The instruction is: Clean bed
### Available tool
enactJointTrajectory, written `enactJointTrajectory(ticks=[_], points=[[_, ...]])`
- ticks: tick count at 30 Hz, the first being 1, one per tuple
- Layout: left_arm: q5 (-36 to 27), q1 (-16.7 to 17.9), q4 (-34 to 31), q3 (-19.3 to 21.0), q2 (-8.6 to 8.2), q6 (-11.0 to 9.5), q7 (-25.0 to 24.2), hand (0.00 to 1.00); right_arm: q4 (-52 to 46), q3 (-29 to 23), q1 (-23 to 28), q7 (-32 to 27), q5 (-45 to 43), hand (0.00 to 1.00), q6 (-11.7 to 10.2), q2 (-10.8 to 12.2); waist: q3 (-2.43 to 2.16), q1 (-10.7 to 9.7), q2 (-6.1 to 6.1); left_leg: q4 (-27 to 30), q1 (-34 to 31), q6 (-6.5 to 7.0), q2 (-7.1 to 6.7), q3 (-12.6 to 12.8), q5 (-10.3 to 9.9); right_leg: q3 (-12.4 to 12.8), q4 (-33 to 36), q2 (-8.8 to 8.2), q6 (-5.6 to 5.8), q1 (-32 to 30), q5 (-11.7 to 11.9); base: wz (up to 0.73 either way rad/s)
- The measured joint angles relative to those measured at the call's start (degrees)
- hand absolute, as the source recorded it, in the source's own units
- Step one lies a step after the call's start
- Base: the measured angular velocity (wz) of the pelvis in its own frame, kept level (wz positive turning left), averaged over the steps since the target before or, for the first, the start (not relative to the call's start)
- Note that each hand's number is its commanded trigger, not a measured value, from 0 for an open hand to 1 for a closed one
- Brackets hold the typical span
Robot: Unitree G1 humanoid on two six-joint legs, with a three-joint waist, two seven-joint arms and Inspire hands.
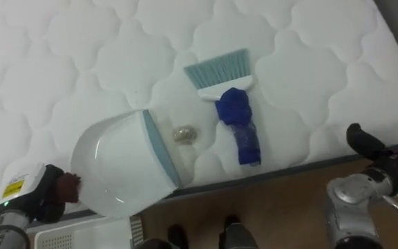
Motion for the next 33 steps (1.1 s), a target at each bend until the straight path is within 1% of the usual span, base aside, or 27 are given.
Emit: enactJointTrajectory(ticks=[2, 6, 8, 9, 12, 15, 16, 17, 19, 20, 22, 24, 27, 33], points=[[0.2, -0.1, 0.0, -1.2, -0.02, 0.8, -0.2, 1.00, -0.9, 3.0, 0.1, 0.4, -1.5, 0.00, 0.0, 0.0, 0.03, 0.3, -0.02, 0.1, 0.0, 0.00, 0.04, 0.0, 0.0, 0.0, 0.2, -0.32, 0.00, -0.1, -0.1, 0.00], [0.6, -0.3, 0.7, -2.1, -0.30, 1.7, -0.4, 1.00, -1.1, 6.4, 0.0, 2.9, -1.5, 0.00, 0.0, 0.2, 0.20, 0.7, -0.28, 0.0, 0.0, 0.00, -0.03, 0.0, 0.0, -0.1, 0.5, -0.47, 0.04, -0.1, -0.3, 0.03], [0.6, -0.5, 1.8, -2.2, -0.29, 2.0, -0.5, 1.00, -1.1, 7.7, 0.0, 4.3, -1.4, 0.00, 0.0, 0.2, 0.49, 0.9, -0.69, -0.1, 0.0, 0.00, -0.19, 0.0, 0.0, 0.0, 1.1, -0.60, 0.04, -0.3, -0.6, 0.00], [0.5, -1.0, 2.6, -2.2, -0.29, 2.4, -0.9, 1.00, -1.1, 8.1, 0.0, 5.2, -1.1, 0.00, 0.1, 0.2, 0.73, 1.2, -0.99, -0.1, -0.1, 0.00, -0.24, 0.0, 0.0, 0.0, 1.3, -0.72, 0.01, -0.5, -0.8, 0.00], [0.1, -2.3, 4.1, -2.3, -0.29, 2.7, -1.7, 1.00, -0.9, 9.7, 0.0, 7.6, 0.8, 0.00, 0.1, 0.1, 0.98, 1.9, -1.30, 0.3, -1.0, -0.01, 0.05, -0.2, 0.0, -0.4, 1.0, -0.65, -0.07, -1.0, -0.8, 0.02], [0.1, -4.1, 5.6, -3.0, -0.25, 2.3, -1.8, 1.00, -0.5, 12.2, 0.0, 9.6, 1.9, 0.00, 0.3, 0.2, 1.21, 2.1, -0.95, 1.2, -2.0, 0.00, 0.12, -0.9, -0.1, -1.2, 1.0, -0.77, -0.12, -1.2, -0.8, 0.13], [0.1, -5.4, 5.9, -3.5, -0.24, 2.4, -1.8, 1.00, -0.3, 13.2, -0.1, 10.3, 2.1, 0.00, 0.3, 0.2, 1.33, 2.1, -0.76, 1.6, -2.7, 0.01, 0.05, -1.5, -0.1, -1.8, 1.1, -0.92, -0.13, -1.6, -0.8, 0.21], [0.1, -6.5, 6.0, -3.6, -0.21, 2.4, -1.8, 1.00, 0.5, 14.1, -1.0, 11.3, 2.1, 0.00, 0.3, 0.2, 1.57, 2.2, -0.49, 2.1, -3.7, 0.06, 0.10, -1.8, -0.2, -2.1, 1.2, -0.96, -0.13, -2.2, -0.8, 0.19], [0.1, -7.4, 6.2, -4.2, -0.21, 2.2, -1.8, 1.00, 2.8, 14.7, -2.9, 13.0, 2.4, 0.00, 0.4, 0.6, 1.94, 2.5, 0.06, 2.7, -4.4, 0.26, 0.11, -2.0, -0.3, -2.9, 1.4, -1.25, -0.12, -2.6, -0.8, 0.07], [0.1, -8.1, 6.1, -4.5, -0.21, 2.0, -1.6, 1.00, 4.1, 15.1, -3.8, 14.0, 3.0, 0.00, 0.4, 0.6, 2.03, 3.0, 0.22, 2.9, -4.6, 0.38, 0.09, -2.0, -0.4, -3.3, 1.7, -1.49, -0.13, -2.9, -0.8, 0.00], [0.1, -9.0, 6.2, -5.0, -0.21, 1.8, -1.3, 1.00, 5.4, 15.3, -4.2, 15.3, 3.2, 0.00, 0.5, 0.7, 2.05, 3.8, 0.25, 2.9, -4.8, 0.42, 0.07, -2.0, -0.4, -3.5, 2.0, -1.61, -0.13, -3.1, -0.8, 0.00], [0.1, -9.0, 6.2, -5.1, -0.22, 1.8, -1.0, 1.00, 5.6, 15.3, -4.3, 16.0, 3.2, 0.00, 1.0, 0.7, 2.05, 4.3, 0.25, 3.0, -4.8, 0.42, 0.04, -2.1, -0.5, -3.7, 2.0, -1.73, -0.16, -3.1, -0.8, 0.00], [0.2, -9.0, 6.2, -5.0, -0.23, 1.8, -0.8, 1.00, 5.8, 15.1, -4.4, 16.8, 3.1, 0.00, 1.4, 0.5, 2.05, 4.4, 0.25, 3.1, -4.9, 0.41, 0.02, -2.1, -0.5, -5.2, 2.0, -2.40, -0.38, -3.2, -1.0, 0.00], [0.2, -9.1, 6.2, -5.1, -0.27, 2.0, 0.7, 1.00, 5.7, 15.2, -4.4, 17.9, 3.2, 0.00, 1.6, 0.5, 2.05, 4.6, 0.26, 3.3, -4.9, 0.38, 0.08, -2.1, -0.6, -5.1, 2.4, -2.37, -0.47, -3.3, -1.0, 0.00]])
